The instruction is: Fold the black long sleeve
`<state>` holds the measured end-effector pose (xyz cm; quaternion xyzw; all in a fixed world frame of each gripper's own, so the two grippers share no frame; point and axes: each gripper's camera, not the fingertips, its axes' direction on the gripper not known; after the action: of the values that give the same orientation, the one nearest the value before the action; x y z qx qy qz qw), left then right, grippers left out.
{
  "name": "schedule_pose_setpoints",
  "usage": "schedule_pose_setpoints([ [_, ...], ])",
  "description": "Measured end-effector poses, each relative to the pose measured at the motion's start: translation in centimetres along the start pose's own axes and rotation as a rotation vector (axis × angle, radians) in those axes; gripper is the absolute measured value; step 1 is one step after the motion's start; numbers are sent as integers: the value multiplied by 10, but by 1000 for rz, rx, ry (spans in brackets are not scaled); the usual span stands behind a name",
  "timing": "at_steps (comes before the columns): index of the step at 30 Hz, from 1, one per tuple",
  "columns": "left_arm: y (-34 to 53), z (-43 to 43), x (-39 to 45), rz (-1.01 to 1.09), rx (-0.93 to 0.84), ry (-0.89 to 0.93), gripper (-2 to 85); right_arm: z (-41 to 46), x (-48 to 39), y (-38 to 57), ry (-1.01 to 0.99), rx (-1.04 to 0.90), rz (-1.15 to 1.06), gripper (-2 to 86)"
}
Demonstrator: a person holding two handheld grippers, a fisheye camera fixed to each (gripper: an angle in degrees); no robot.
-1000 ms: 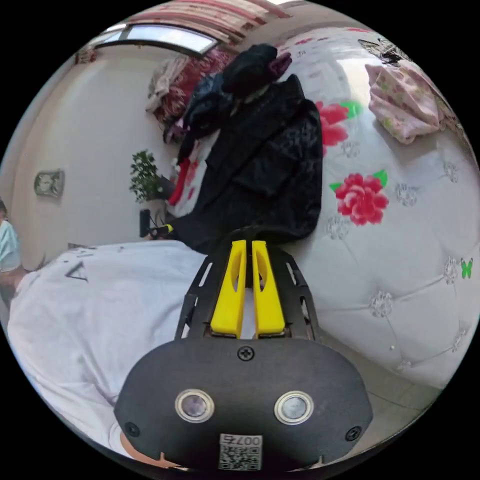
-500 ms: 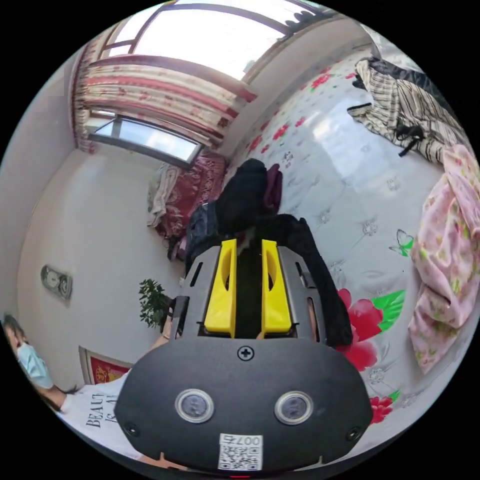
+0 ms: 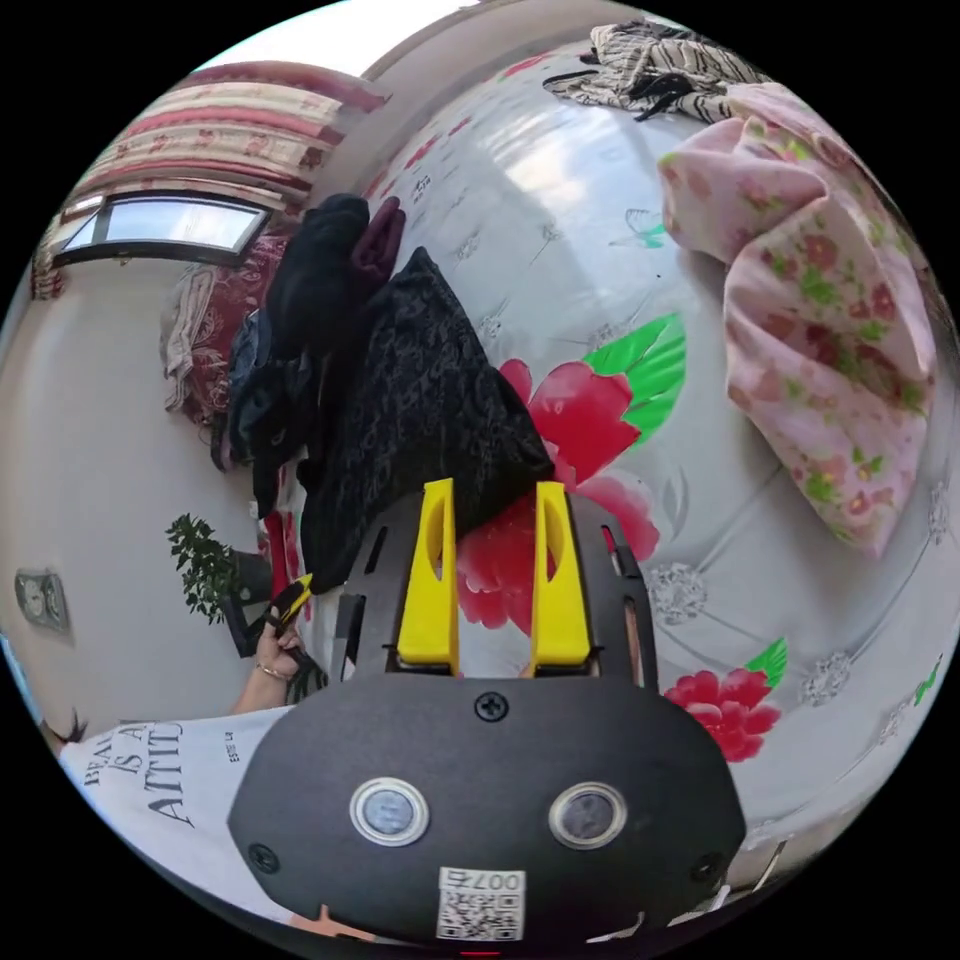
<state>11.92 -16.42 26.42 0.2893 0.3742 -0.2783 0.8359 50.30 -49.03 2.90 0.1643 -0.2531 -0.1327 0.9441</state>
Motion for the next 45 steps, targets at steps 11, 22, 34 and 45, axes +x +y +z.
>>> schedule_pose_setpoints([
  [11, 62, -1, 22, 64, -82, 96, -6, -53, 39, 33, -214, 64, 19, -1],
  [22, 158, -21, 147, 487, 79, -77, 107, -80, 106, 120, -271, 83, 171, -2],
  [34, -36, 109, 205, 556, -126, -50, 3, -68, 67, 116, -130, 49, 77, -2],
  [45, -14, 39, 33, -112, 35, 168, 56, -49, 23, 95, -136, 51, -12, -2],
])
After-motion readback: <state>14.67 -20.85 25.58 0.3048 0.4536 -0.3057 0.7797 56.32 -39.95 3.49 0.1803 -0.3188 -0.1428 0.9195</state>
